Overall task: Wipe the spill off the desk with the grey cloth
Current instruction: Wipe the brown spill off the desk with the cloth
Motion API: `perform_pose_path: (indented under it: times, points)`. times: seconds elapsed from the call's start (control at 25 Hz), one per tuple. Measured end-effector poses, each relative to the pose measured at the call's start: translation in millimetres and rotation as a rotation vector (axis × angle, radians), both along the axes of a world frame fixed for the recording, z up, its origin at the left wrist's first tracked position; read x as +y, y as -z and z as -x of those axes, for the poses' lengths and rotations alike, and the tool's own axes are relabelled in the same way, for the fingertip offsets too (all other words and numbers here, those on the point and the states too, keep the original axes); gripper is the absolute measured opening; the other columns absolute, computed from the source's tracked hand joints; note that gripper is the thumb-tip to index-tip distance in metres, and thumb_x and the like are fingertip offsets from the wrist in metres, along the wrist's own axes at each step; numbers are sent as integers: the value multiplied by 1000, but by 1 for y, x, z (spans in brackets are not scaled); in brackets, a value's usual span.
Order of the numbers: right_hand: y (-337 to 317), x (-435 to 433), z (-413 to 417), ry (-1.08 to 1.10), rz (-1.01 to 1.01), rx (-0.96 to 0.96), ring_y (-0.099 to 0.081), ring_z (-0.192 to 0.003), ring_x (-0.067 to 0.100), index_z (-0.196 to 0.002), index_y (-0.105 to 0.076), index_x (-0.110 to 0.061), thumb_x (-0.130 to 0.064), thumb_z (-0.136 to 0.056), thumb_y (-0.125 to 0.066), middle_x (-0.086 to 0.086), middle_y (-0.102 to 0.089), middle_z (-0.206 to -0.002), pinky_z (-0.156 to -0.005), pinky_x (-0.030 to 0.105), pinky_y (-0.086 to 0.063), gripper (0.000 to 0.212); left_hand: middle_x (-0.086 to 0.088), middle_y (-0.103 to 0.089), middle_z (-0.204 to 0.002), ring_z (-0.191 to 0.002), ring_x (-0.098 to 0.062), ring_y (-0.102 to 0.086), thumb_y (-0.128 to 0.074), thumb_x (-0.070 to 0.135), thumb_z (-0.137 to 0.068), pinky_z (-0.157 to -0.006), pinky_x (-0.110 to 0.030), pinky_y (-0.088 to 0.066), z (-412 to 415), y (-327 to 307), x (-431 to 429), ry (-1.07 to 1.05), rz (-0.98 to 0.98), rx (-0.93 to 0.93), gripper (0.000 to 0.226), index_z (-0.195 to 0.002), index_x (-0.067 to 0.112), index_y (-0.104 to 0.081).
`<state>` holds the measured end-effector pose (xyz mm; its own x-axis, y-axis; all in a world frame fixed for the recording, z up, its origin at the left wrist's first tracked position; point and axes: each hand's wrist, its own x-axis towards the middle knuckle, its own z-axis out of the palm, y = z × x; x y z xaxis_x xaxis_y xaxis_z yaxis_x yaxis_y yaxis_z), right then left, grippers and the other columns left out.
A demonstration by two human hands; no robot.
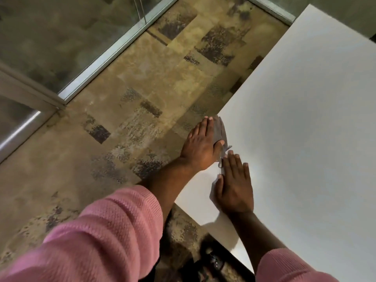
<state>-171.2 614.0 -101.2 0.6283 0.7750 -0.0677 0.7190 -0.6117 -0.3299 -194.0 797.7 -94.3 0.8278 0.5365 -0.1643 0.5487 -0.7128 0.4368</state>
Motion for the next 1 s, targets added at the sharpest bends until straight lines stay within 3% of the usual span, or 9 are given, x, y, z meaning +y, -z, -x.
perform_pose_path:
  times: [0.2, 0.32, 0.48, 0.8, 1.0]
  points:
    - [11, -2, -3, -2, -6, -42, -13, -162, 23, -163, -28, -10, -34, -103, -33, 9, -23, -173, -131, 47, -10, 65, -18, -45, -156, -139, -32, -48, -46, 42, -104, -113, -39, -40, -55, 0, 24, -74, 63, -36, 69, -157, 2, -27]
    - [14, -3, -3, -24, 4, -57, -11, -162, 25, -164, -24, -8, -36, -104, -26, 11, -19, -174, -131, 49, -10, 66, -19, -54, -147, -130, -31, -56, -46, 38, -104, -108, -38, -46, 13, 0, 0, -154, 32, -99, 62, -153, 1, -36]
    - [15, -2, -5, -47, 55, -57, -6, -163, 25, -167, -12, -12, -41, -106, -16, 7, -8, -176, -131, 50, -8, 67, -18, -54, -147, -126, -32, -58, -37, 43, -105, -104, -38, -49, 112, -4, -25, -164, 29, 29, 62, -153, 3, -35]
    - [12, -1, -2, -32, 44, -53, -4, -163, 23, -166, -15, -12, -43, -106, -20, 8, -12, -175, -131, 47, -3, 67, -19, -61, -139, -121, -33, -62, -47, 42, -104, -99, -38, -49, -11, -2, 4, -203, 7, 11, 60, -150, 3, -43]
    - [12, -4, -5, -69, 134, -39, 2, -163, 24, -166, -10, -12, -46, -107, -17, 8, -3, -176, -131, 50, -5, 69, -18, -65, -130, -112, -35, -65, -45, 38, -104, -90, -38, -55, 125, -3, -35, -296, 24, -69, 53, -147, 7, -47]
